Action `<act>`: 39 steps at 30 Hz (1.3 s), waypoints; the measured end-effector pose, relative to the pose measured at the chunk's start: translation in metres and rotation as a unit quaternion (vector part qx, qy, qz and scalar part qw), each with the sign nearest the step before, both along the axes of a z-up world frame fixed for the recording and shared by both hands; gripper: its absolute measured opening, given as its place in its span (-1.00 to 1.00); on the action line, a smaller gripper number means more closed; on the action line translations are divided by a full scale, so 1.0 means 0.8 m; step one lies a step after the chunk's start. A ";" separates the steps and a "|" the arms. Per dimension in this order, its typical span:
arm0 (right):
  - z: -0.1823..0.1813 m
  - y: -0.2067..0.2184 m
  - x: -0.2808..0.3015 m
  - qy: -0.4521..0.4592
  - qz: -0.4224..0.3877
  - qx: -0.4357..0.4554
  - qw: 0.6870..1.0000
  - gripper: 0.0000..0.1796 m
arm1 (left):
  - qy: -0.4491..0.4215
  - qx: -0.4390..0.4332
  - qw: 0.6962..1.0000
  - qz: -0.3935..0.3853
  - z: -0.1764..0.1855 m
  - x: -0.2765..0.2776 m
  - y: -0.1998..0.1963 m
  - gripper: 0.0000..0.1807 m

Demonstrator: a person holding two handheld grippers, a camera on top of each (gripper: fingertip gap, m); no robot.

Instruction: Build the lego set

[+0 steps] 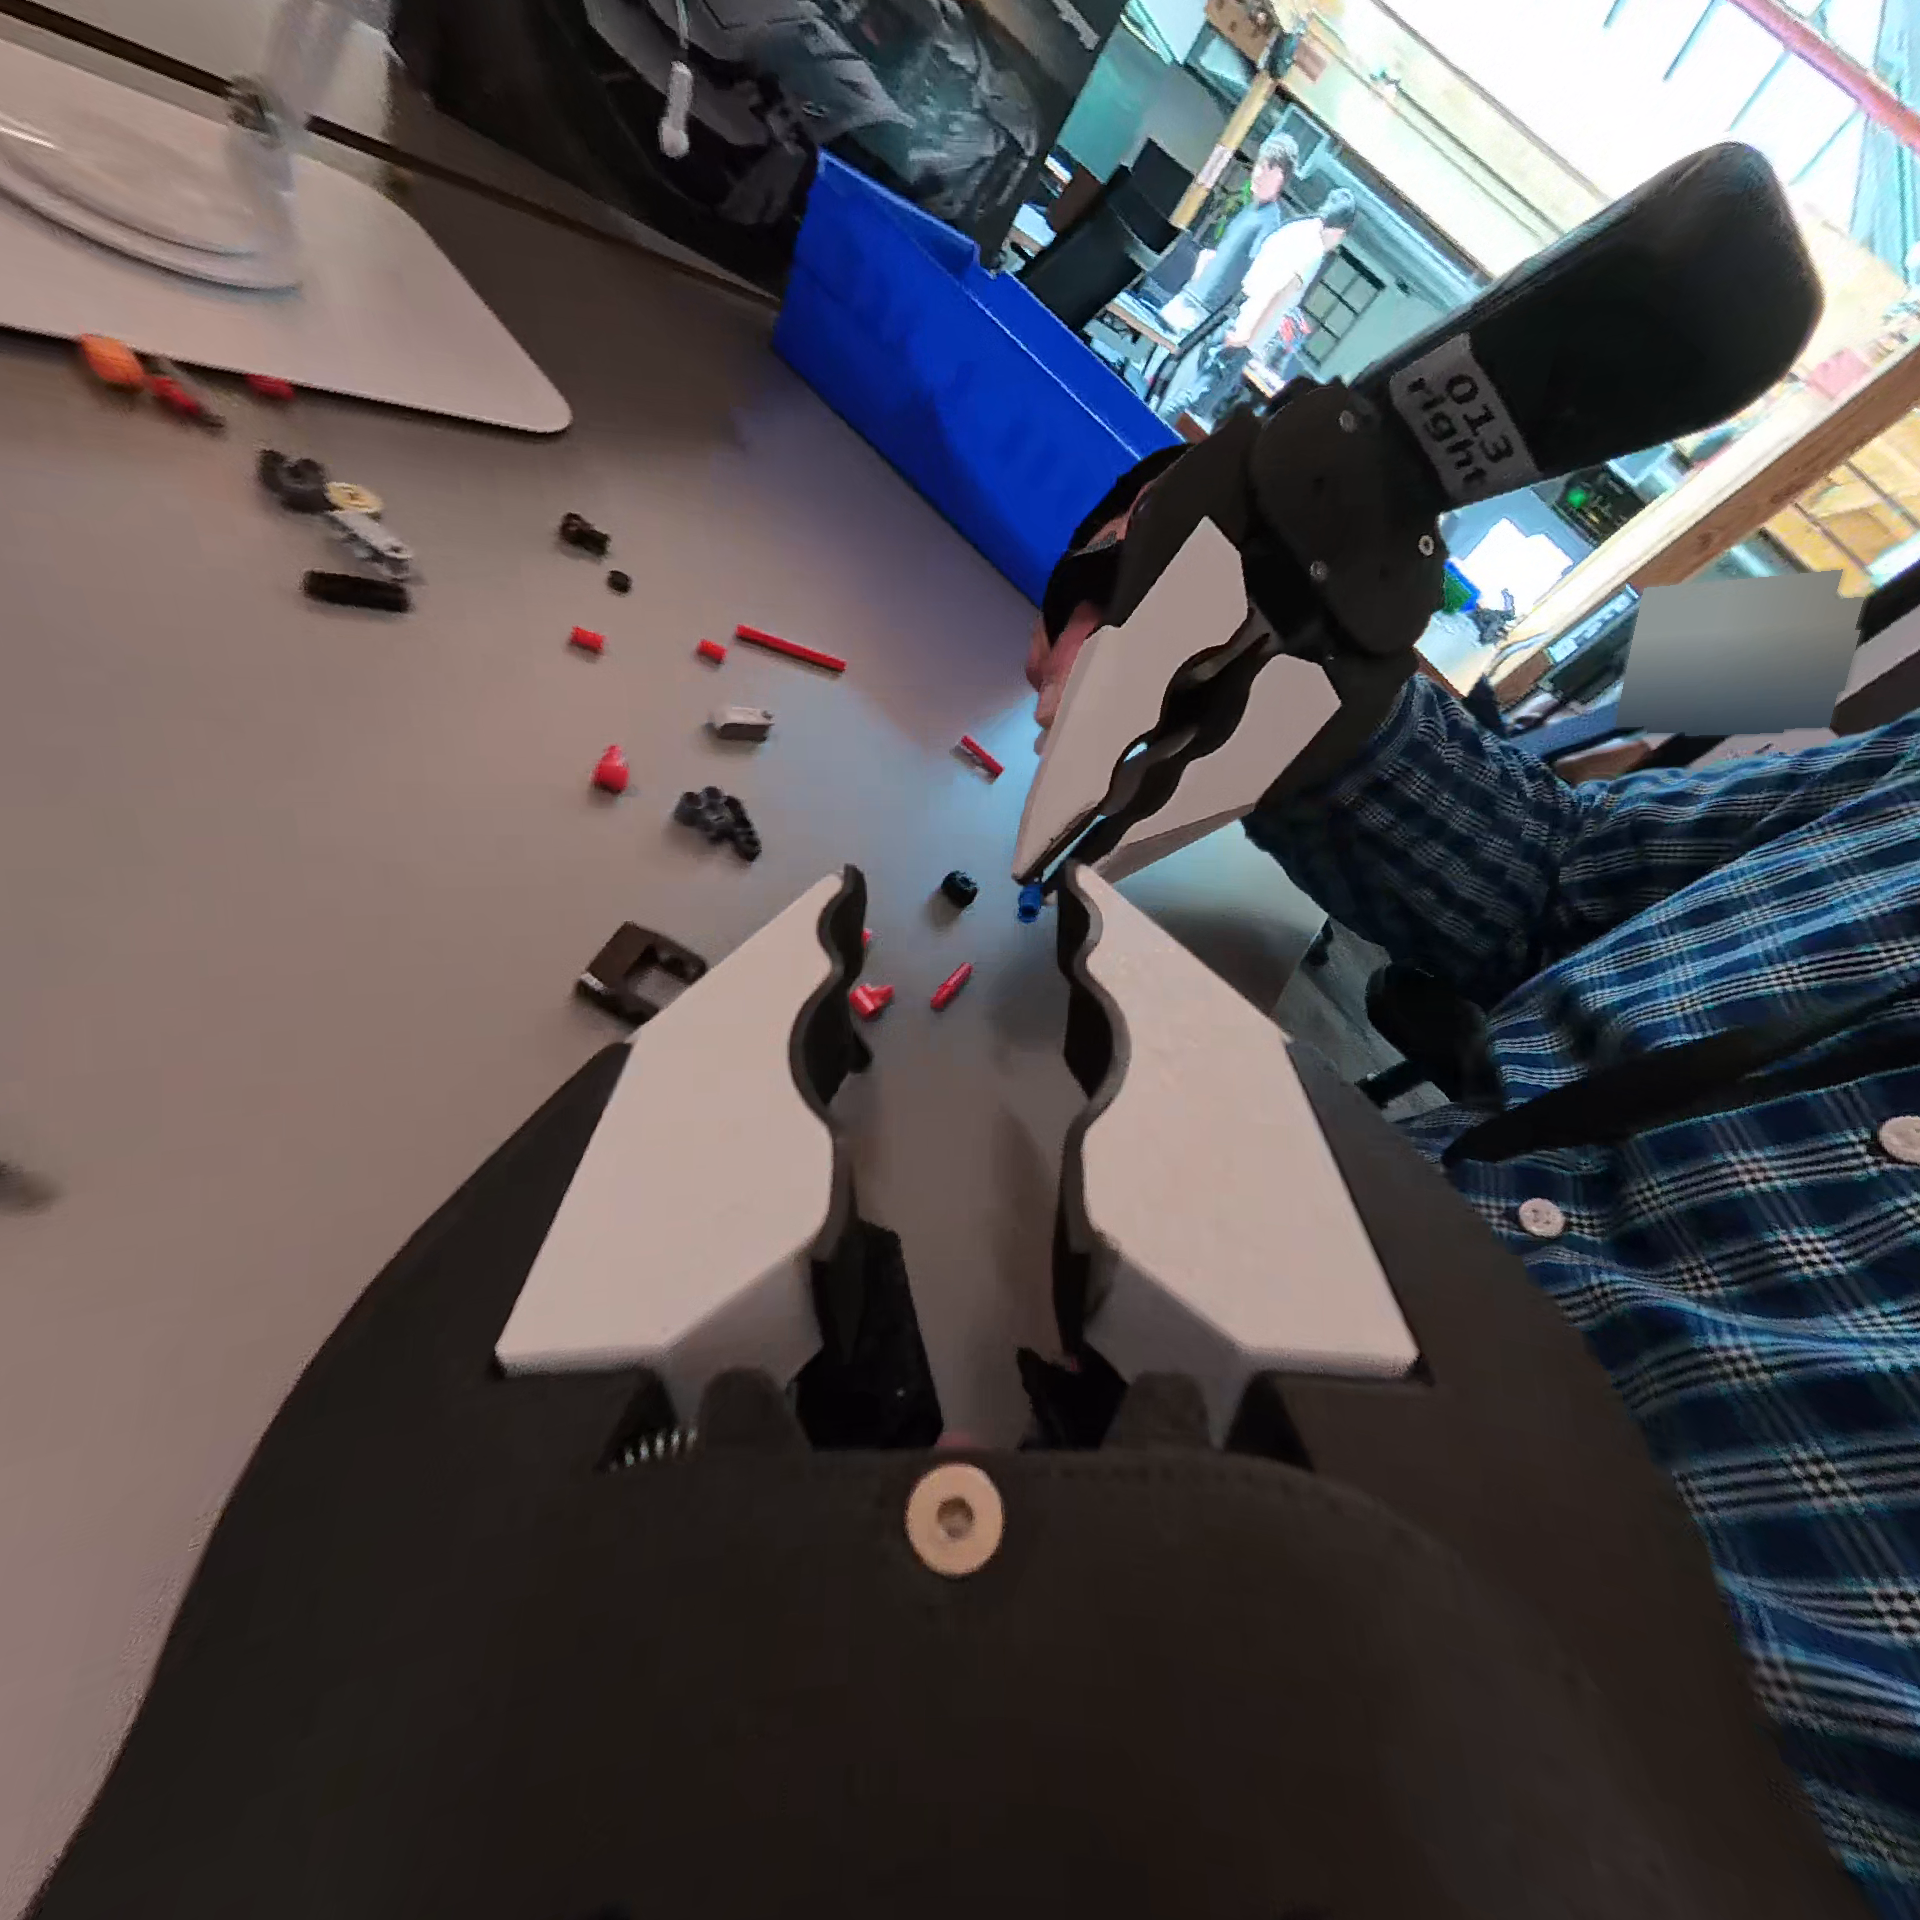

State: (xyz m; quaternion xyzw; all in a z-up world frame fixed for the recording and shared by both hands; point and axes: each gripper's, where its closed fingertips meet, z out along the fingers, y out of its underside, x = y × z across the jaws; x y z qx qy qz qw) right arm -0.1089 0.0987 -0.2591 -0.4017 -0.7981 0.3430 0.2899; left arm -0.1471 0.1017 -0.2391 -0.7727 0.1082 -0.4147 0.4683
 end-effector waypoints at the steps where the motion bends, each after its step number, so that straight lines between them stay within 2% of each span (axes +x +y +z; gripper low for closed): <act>1: 0.000 0.003 0.004 0.004 -0.005 0.004 1.000 -1.00 | 0.000 -0.002 1.000 -0.008 0.000 0.009 0.003 -0.61; 8: 0.004 0.015 0.025 0.027 -0.029 0.017 0.999 -1.00 | -0.026 -0.008 0.999 -0.040 0.004 0.051 0.022 -0.67; 24: 0.017 0.033 0.052 0.045 -0.070 0.029 0.996 -1.00 | -0.015 0.013 0.998 -0.054 0.009 0.081 0.040 -0.72; 29: 0.021 0.032 0.059 0.041 -0.085 0.014 0.995 -1.00 | 0.082 0.076 0.993 -0.043 0.009 0.084 0.043 -0.70; 34: 0.022 0.033 0.063 0.029 -0.111 -0.026 0.993 -1.00 | 0.231 0.170 0.957 -0.043 0.010 0.096 0.044 -0.65; 39: 0.021 0.035 0.067 0.020 -0.132 -0.065 0.989 -0.99 | 0.310 0.218 0.925 -0.025 0.010 0.096 0.048 -0.62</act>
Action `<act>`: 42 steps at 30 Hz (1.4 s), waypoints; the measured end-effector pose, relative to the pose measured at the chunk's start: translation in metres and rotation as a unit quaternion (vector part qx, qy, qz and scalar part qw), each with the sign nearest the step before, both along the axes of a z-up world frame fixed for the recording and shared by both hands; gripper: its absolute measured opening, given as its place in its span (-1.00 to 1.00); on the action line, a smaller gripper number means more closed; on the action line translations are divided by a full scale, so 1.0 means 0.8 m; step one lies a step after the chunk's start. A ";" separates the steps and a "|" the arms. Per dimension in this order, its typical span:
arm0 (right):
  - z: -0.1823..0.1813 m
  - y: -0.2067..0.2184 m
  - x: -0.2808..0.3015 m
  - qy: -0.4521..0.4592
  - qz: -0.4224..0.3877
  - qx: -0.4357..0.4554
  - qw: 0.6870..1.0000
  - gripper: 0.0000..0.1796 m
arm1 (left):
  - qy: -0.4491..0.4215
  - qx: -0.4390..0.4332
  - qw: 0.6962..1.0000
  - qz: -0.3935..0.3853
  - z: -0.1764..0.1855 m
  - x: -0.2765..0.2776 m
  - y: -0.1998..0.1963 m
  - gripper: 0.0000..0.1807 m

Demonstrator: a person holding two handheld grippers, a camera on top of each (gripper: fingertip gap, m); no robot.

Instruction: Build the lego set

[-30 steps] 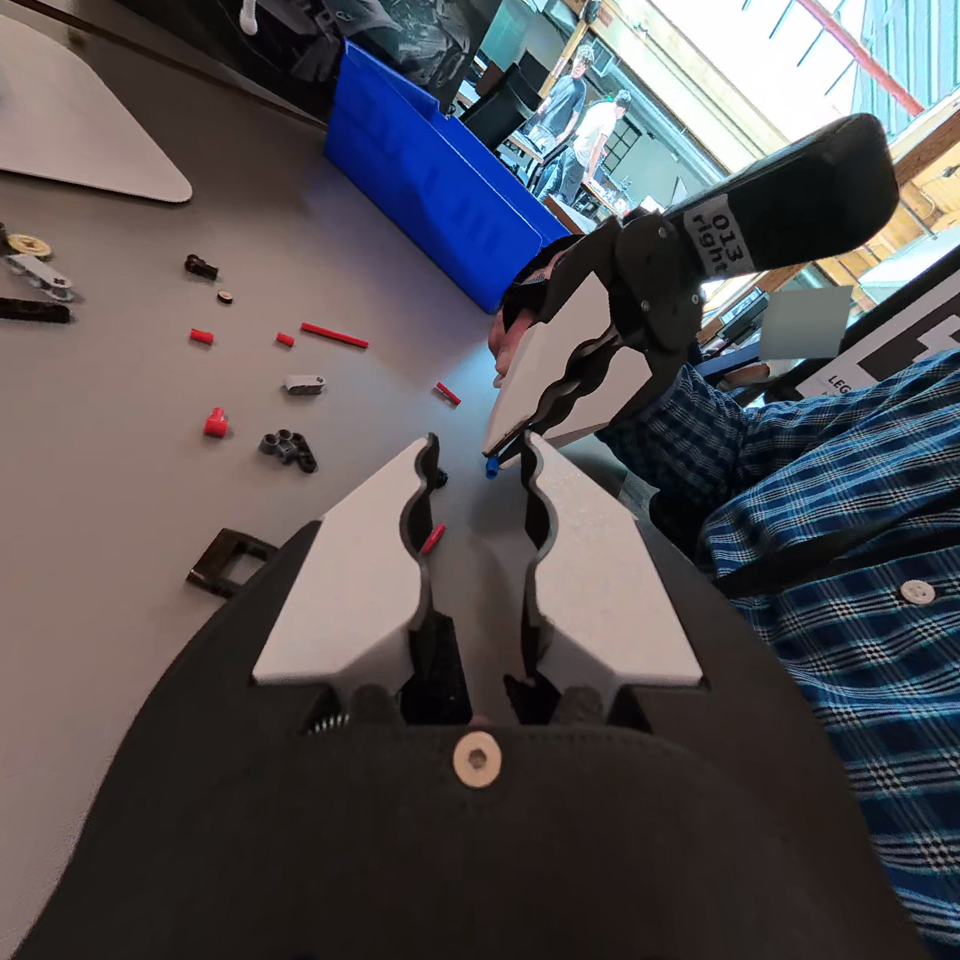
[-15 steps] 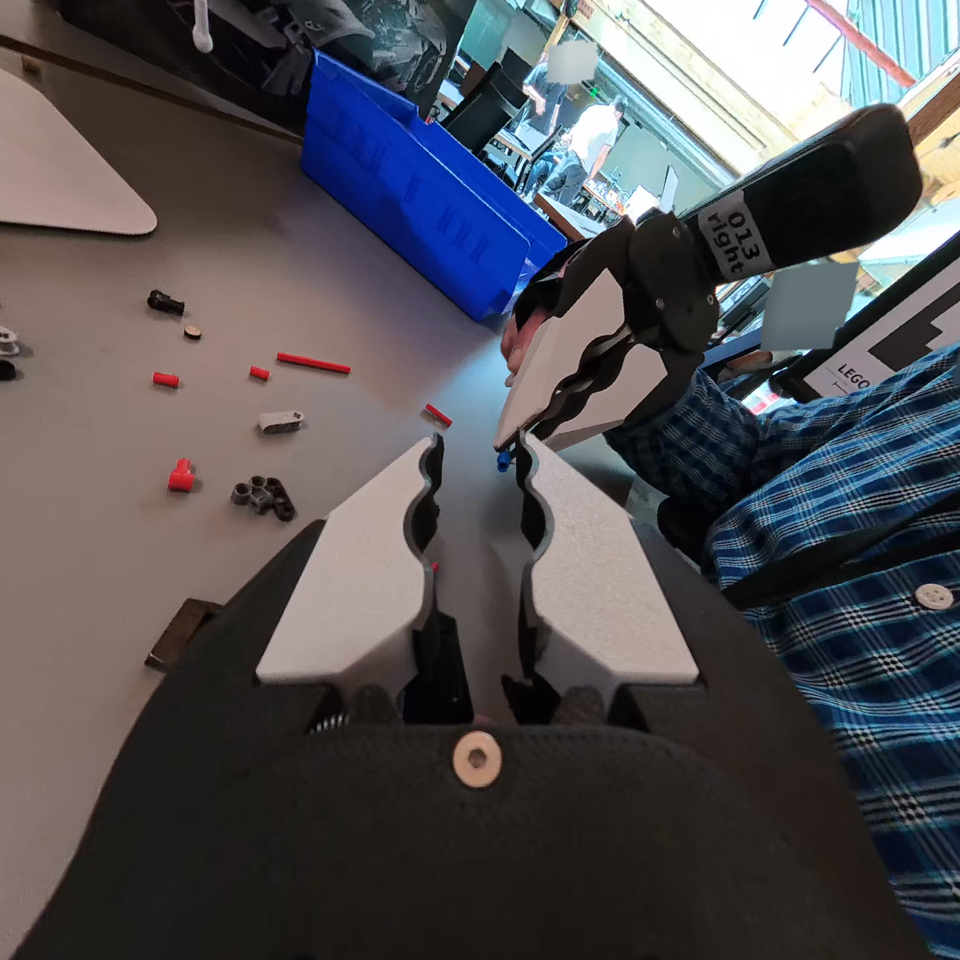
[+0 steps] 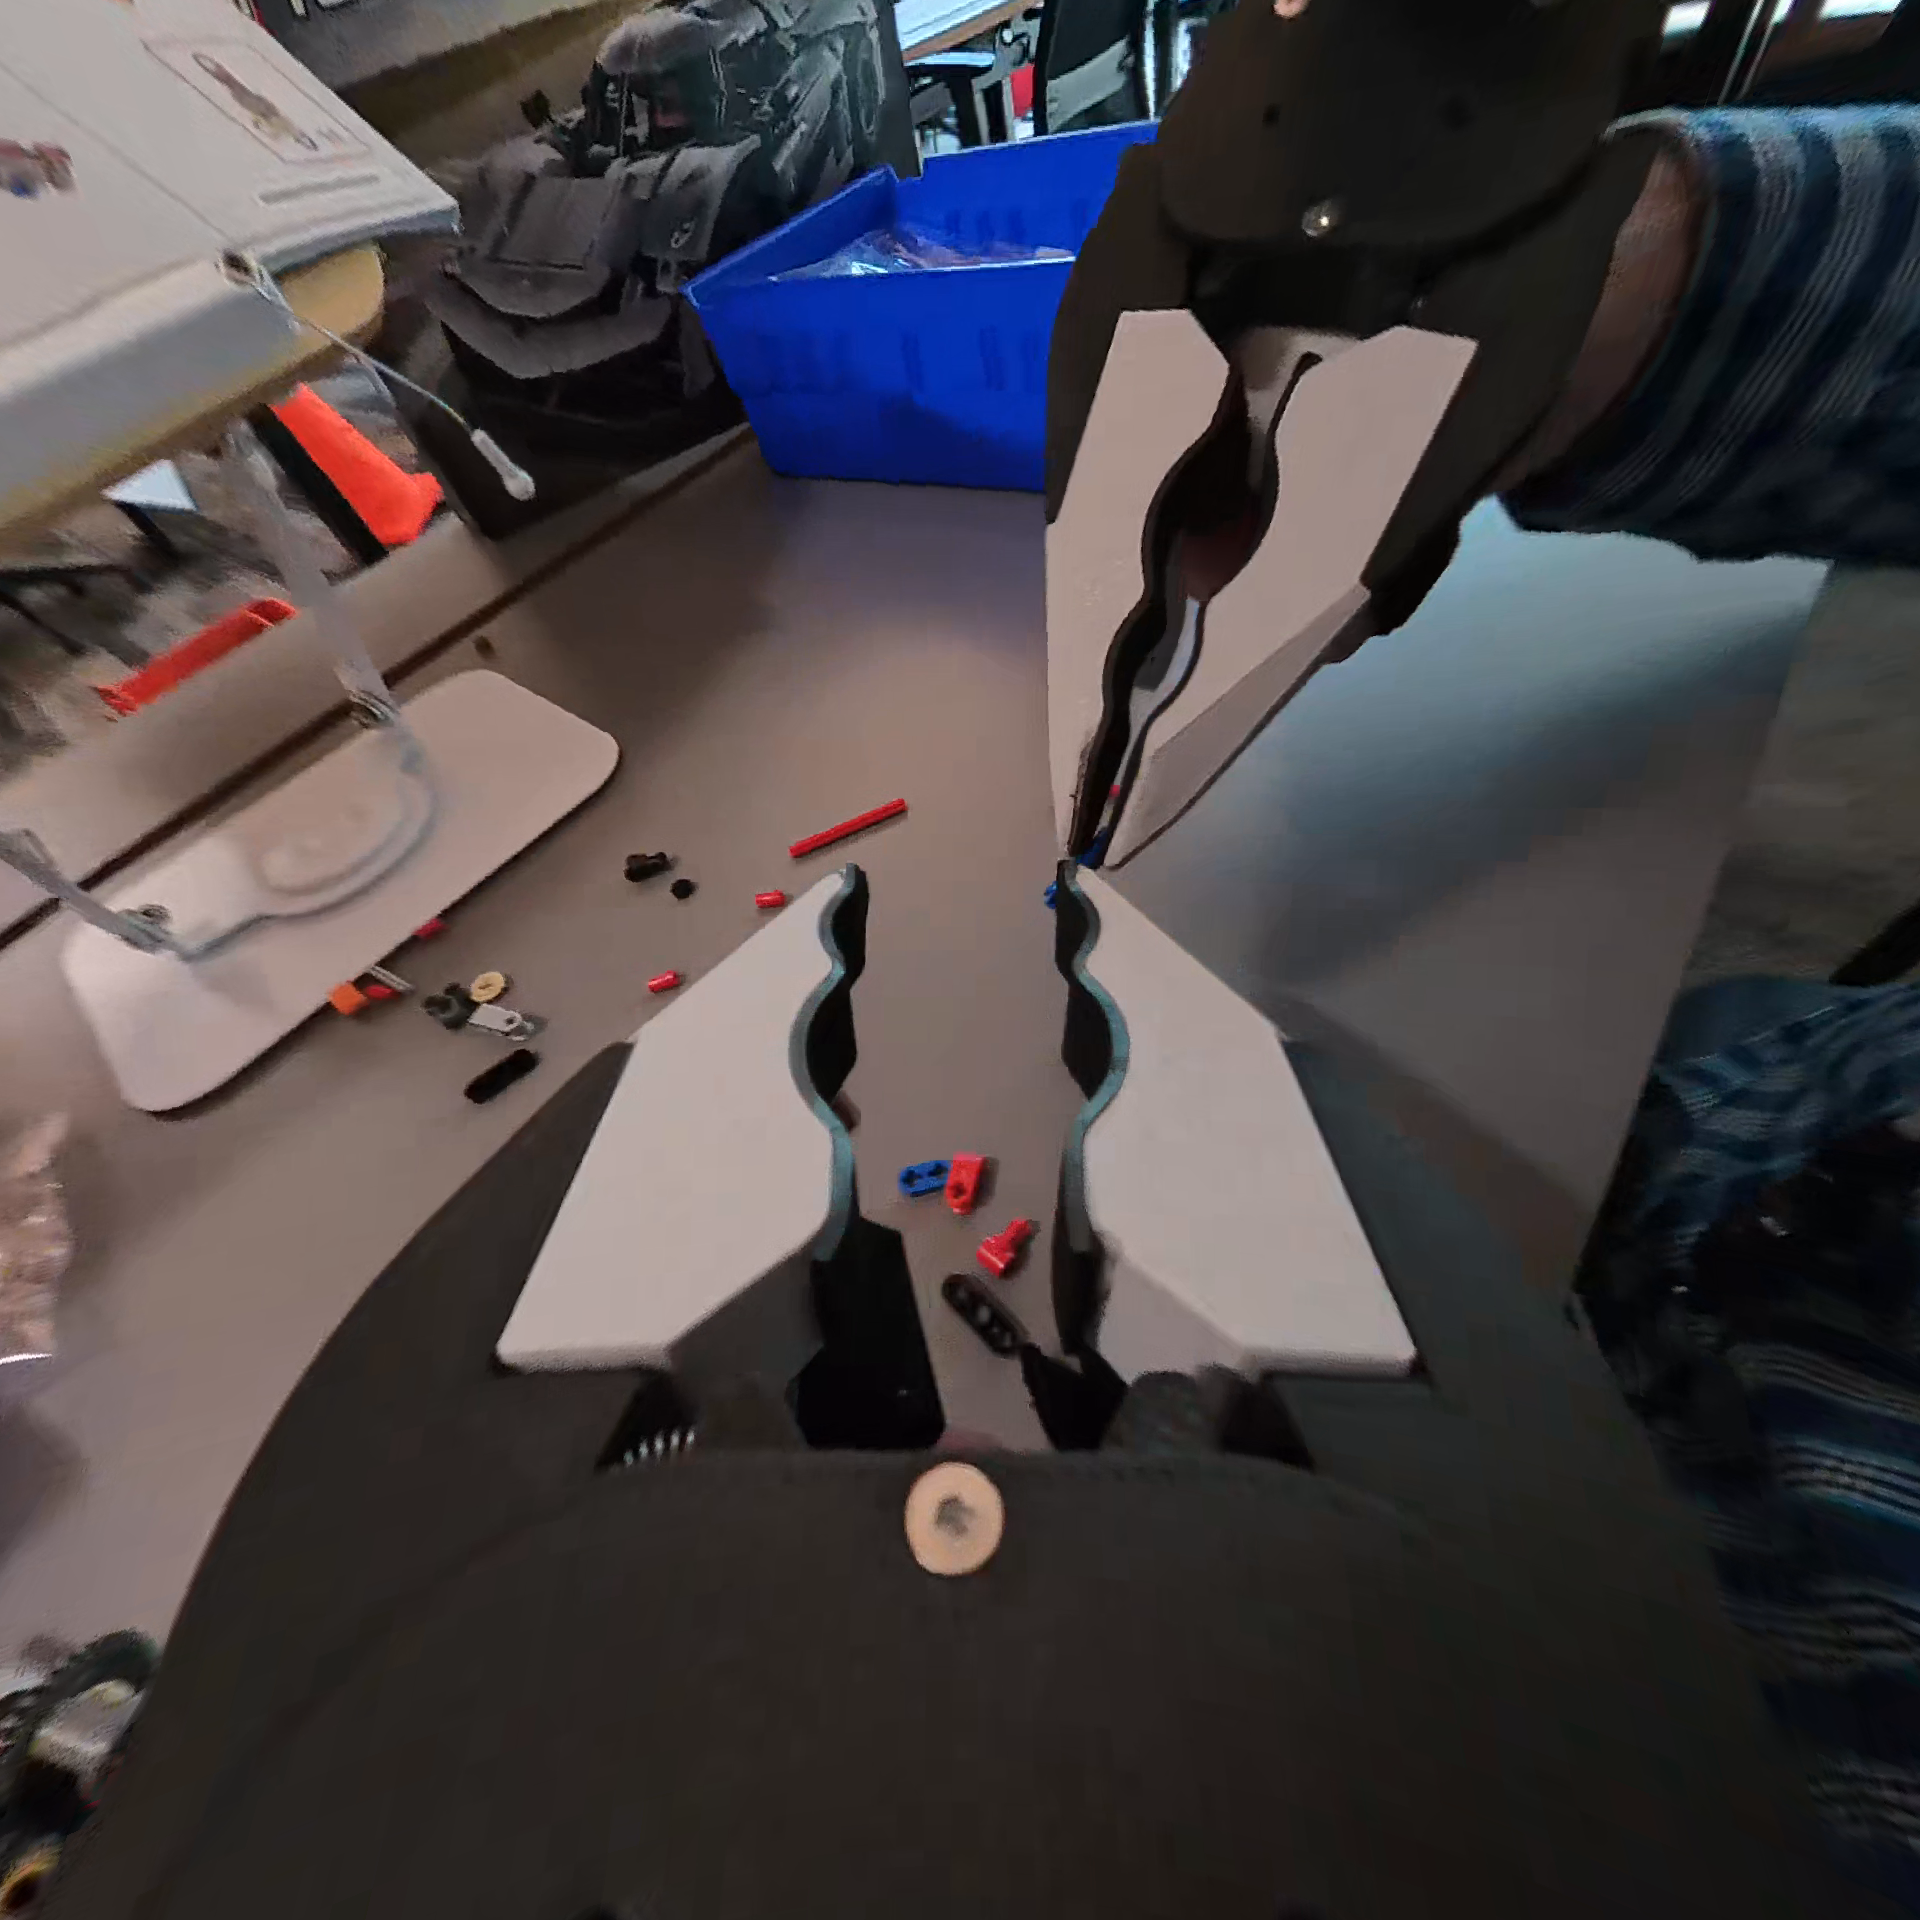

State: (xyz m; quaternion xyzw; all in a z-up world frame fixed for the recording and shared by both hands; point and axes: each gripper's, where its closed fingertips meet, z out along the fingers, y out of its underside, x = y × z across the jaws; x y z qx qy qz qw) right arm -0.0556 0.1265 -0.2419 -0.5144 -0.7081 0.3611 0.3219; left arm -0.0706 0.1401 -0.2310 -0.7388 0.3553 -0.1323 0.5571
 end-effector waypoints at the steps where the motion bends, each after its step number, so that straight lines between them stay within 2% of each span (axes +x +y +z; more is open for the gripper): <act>1: 0.000 0.000 0.000 0.000 -0.005 -0.009 1.000 -0.99 | 0.012 0.006 1.000 0.003 -0.001 0.000 0.001 -0.62; 6: 0.004 0.008 0.001 0.021 -0.032 -0.029 0.999 -0.99 | 0.002 -0.008 1.000 0.008 -0.003 -0.002 0.001 -0.64; 12: 0.017 0.024 0.007 0.056 -0.076 -0.010 0.996 -1.00 | -0.103 -0.046 0.994 0.010 0.009 -0.007 0.000 -0.66; 20: 0.021 0.021 0.009 0.062 -0.081 -0.001 0.995 -1.00 | -0.033 -0.002 0.999 -0.002 0.010 0.007 -0.004 -0.68; 29: 0.021 0.006 0.011 0.057 -0.069 0.101 0.991 -1.00 | -0.184 -0.107 0.976 -0.043 0.016 0.020 -0.017 -0.73; 32: -0.003 0.000 0.017 0.011 -0.061 0.118 0.991 -1.00 | -0.131 -0.115 0.985 -0.011 -0.001 -0.008 -0.024 -0.72; 36: -0.037 -0.007 0.026 -0.031 -0.061 0.097 0.993 -1.00 | -0.079 -0.133 0.987 0.036 -0.029 -0.056 -0.041 -0.72; 39: -0.060 0.012 0.035 -0.068 -0.091 0.094 0.989 -1.00 | -0.041 -0.148 0.985 0.074 -0.052 -0.088 -0.046 -0.71; 42: -0.073 0.033 0.038 -0.089 -0.120 0.088 0.985 -1.00 | -0.040 -0.154 0.984 0.084 -0.061 -0.098 -0.047 -0.70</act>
